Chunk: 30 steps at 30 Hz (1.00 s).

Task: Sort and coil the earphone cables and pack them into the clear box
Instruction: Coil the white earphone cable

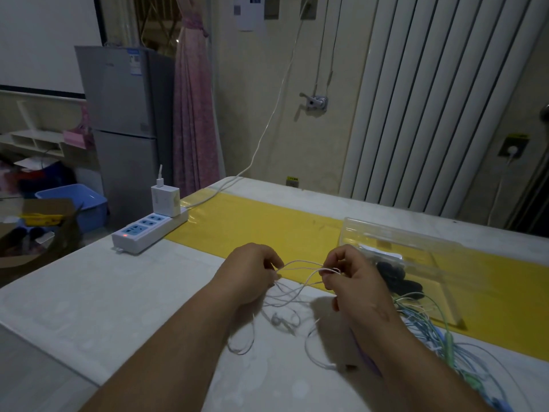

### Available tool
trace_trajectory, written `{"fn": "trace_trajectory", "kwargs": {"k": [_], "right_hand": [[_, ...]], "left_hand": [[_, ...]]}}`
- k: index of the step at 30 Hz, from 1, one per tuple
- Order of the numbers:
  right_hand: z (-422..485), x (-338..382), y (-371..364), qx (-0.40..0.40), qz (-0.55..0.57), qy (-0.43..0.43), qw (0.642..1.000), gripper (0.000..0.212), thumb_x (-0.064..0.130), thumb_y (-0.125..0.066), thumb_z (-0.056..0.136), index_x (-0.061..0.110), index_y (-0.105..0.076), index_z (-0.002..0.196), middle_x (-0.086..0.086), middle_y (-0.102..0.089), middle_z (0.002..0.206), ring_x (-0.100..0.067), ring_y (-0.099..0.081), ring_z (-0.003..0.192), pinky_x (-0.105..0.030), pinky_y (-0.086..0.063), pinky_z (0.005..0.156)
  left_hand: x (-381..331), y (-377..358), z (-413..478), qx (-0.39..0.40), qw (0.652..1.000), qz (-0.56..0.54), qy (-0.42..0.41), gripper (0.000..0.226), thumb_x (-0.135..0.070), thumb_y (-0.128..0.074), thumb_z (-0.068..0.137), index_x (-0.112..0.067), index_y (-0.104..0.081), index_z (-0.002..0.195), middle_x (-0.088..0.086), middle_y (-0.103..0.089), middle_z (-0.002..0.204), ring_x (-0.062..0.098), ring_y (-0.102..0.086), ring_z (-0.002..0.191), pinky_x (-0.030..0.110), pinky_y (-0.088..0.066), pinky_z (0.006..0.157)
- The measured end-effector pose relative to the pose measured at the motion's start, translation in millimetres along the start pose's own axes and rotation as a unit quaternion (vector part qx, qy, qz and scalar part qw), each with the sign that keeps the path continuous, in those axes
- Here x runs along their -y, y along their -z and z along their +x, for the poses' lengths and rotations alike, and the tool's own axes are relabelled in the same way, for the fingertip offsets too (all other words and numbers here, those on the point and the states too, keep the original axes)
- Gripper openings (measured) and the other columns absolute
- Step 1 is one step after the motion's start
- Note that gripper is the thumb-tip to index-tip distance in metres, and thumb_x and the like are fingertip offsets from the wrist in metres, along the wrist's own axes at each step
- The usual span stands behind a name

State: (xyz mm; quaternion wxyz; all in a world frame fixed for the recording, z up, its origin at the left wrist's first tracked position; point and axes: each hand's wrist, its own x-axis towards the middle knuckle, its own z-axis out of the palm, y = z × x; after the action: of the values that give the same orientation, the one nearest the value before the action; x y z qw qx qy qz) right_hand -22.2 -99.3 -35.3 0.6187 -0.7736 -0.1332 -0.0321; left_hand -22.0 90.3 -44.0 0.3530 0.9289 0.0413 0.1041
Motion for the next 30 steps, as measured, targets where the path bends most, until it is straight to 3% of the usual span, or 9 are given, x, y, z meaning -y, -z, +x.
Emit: {"fn": "trace_trajectory", "kwargs": {"k": [3,5,11,13,17,23,27,30], "right_hand": [[-0.9,0.6,1.4,-0.003,0.008,-0.011,1.0,0.025,-0.005,-0.056,0.082,0.019,-0.057,0.074,0.0,-0.056,0.07,-0.016,-0.045,0.061,-0.032,-0.042,0.052],[-1.7,2.1,2.1,0.0,0.014,-0.019,1.0,0.023,-0.007,-0.057,0.079,0.016,-0.059,0.076,-0.002,-0.056,0.072,-0.017,-0.047,0.064,-0.031,-0.044,0.053],[-4.9,8.7,1.2,0.008,0.059,-0.069,0.996,0.022,0.006,-0.059,0.071,0.016,-0.065,0.09,-0.008,-0.063,0.093,-0.02,-0.059,0.072,-0.028,-0.045,0.048],[-5.5,9.9,1.6,0.002,0.057,-0.075,0.996,0.024,-0.003,-0.054,0.08,0.015,-0.063,0.093,-0.01,-0.063,0.097,-0.021,-0.065,0.074,-0.028,-0.044,0.047],[-5.5,10.2,1.3,-0.006,0.053,-0.08,0.995,0.029,-0.01,-0.054,0.079,0.014,-0.064,0.093,-0.009,-0.064,0.1,-0.021,-0.073,0.079,-0.026,-0.044,0.046],[-3.5,5.2,2.7,-0.061,0.023,-0.049,0.997,0.012,0.005,-0.061,0.086,0.015,-0.066,0.082,-0.005,-0.069,0.08,-0.018,-0.071,0.068,-0.027,-0.045,0.048],[-1.7,3.4,1.4,-0.089,-0.017,-0.003,0.996,0.013,0.009,-0.059,0.084,0.018,-0.065,0.078,-0.001,-0.064,0.073,-0.019,-0.054,0.069,-0.032,-0.039,0.062],[-3.2,6.7,1.3,-0.109,0.013,0.014,0.994,0.011,0.023,-0.054,0.077,0.02,-0.064,0.076,0.005,-0.053,0.055,-0.021,-0.044,0.056,-0.033,-0.035,0.058]], "left_hand": [[-1.4,4.4,-0.8,-0.044,0.995,-0.086,0.03,0.012,-0.008,-0.068,0.085,-0.019,-0.071,0.081,-0.003,-0.068,0.073,0.008,-0.063,0.061,0.026,-0.055,0.064],[-2.9,8.3,-1.2,-0.075,0.987,-0.136,0.045,0.01,-0.007,-0.067,0.086,-0.015,-0.071,0.082,-0.002,-0.065,0.068,0.011,-0.059,0.059,0.031,-0.053,0.064],[-5.1,19.4,-4.3,-0.118,0.941,-0.3,0.1,0.007,-0.006,-0.064,0.089,-0.005,-0.071,0.09,0.012,-0.068,0.08,0.019,-0.06,0.069,0.034,-0.056,0.069],[-3.6,20.5,-2.2,-0.118,0.925,-0.34,0.123,0.007,-0.006,-0.063,0.09,-0.004,-0.07,0.09,0.013,-0.067,0.081,0.02,-0.06,0.069,0.034,-0.056,0.07],[-4.2,19.8,3.5,-0.161,0.886,-0.403,0.16,0.01,-0.002,-0.056,0.092,-0.004,-0.063,0.085,0.014,-0.064,0.078,0.021,-0.059,0.068,0.03,-0.051,0.064],[-0.8,23.8,8.8,-0.238,0.871,-0.393,0.171,0.014,-0.008,-0.051,0.093,-0.014,-0.06,0.085,0.007,-0.055,0.072,0.02,-0.049,0.063,0.033,-0.044,0.061],[3.5,21.4,13.2,-0.248,0.86,-0.404,0.189,0.013,-0.011,-0.047,0.09,-0.013,-0.059,0.094,0.004,-0.047,0.07,0.019,-0.039,0.055,0.027,-0.033,0.048],[2.7,20.3,14.2,-0.26,0.852,-0.408,0.201,0.011,-0.012,-0.045,0.093,-0.013,-0.055,0.097,0.006,-0.048,0.073,0.02,-0.039,0.057,0.026,-0.031,0.045]]}}
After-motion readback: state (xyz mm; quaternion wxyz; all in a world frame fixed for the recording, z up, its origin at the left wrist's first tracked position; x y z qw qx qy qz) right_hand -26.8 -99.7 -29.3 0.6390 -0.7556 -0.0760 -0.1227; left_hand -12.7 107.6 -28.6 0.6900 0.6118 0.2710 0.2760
